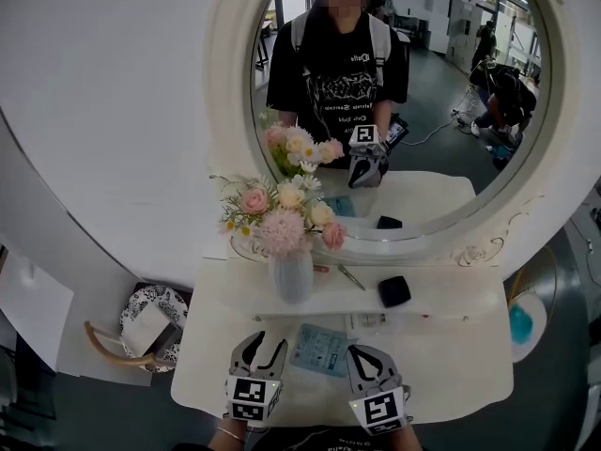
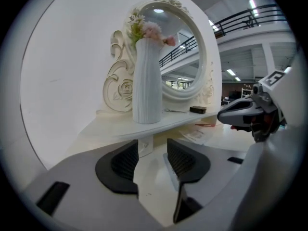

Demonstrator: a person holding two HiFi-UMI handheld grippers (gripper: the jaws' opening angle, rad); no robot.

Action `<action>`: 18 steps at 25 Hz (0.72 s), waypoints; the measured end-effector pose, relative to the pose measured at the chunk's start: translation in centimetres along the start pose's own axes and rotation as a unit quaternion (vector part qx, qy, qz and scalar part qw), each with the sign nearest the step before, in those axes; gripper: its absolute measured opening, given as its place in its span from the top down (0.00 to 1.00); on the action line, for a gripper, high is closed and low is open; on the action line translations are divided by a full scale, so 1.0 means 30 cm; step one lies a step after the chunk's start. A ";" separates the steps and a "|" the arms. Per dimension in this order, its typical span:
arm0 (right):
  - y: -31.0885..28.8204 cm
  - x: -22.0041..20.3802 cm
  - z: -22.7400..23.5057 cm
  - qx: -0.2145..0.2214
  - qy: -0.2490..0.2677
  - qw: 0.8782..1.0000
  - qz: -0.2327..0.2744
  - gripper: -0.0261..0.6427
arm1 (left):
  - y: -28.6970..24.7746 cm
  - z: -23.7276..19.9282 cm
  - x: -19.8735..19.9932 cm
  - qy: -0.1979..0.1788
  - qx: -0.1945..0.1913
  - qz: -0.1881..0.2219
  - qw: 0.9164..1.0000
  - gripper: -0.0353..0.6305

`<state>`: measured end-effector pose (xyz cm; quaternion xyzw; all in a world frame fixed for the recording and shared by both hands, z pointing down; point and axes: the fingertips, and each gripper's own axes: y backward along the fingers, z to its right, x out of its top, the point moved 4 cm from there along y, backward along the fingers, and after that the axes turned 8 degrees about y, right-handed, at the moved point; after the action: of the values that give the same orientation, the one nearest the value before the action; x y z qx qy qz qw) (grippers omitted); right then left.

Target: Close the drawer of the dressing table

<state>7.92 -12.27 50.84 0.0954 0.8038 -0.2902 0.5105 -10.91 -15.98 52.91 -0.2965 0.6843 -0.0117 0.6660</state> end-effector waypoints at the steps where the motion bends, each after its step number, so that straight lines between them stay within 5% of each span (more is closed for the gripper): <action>1: 0.002 -0.002 -0.003 0.001 0.000 1.000 0.001 0.94 | 0.003 0.020 0.002 -0.005 -0.006 0.001 1.000 0.65; 9: 0.026 -0.021 -0.007 0.004 -0.006 1.000 -0.001 0.94 | 0.011 0.215 -0.015 -0.062 -0.069 -0.004 0.996 0.69; 18: 0.045 -0.052 -0.029 0.014 -0.015 1.000 -0.004 0.94 | 0.042 0.341 0.002 -0.038 -0.109 0.015 0.993 0.87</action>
<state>8.56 -10.46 51.97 0.0954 0.7923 -0.3050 0.5198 -1.99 -11.08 51.19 -0.3576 0.6601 0.0839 0.6553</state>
